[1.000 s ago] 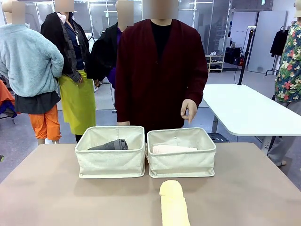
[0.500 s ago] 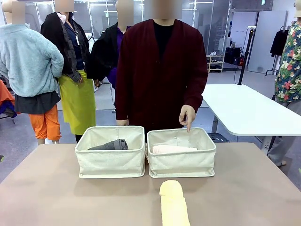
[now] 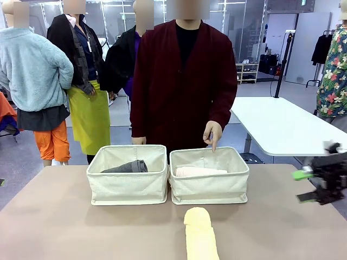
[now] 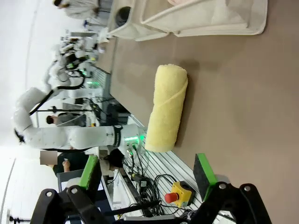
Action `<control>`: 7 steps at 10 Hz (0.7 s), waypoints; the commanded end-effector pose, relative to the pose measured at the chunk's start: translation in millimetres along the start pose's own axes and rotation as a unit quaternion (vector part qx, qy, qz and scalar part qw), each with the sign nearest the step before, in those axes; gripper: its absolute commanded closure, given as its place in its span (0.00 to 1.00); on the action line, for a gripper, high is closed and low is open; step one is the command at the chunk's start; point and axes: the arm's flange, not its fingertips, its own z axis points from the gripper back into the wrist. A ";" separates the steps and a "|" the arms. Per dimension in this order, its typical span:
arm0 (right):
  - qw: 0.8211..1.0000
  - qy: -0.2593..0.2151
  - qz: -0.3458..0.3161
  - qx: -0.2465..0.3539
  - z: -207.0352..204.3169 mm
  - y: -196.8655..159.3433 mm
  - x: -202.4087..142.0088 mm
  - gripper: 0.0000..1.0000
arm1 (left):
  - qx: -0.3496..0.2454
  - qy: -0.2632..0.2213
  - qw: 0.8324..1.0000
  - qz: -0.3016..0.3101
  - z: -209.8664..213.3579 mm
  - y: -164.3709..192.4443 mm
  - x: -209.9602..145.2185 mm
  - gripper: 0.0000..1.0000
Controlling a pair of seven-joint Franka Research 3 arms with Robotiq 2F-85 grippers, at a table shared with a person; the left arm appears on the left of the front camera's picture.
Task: Divide the towels into two baskets.
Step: Pick up one hotel-folded towel from the bottom of the table and place it in the Fabric basket indicated by the person.
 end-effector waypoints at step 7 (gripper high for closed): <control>0.983 0.034 -0.026 -0.178 -189.0 29.7 -58.2 0.00 | 0.000 0.002 1.000 0.002 2.3 -1.7 -3.4 0.00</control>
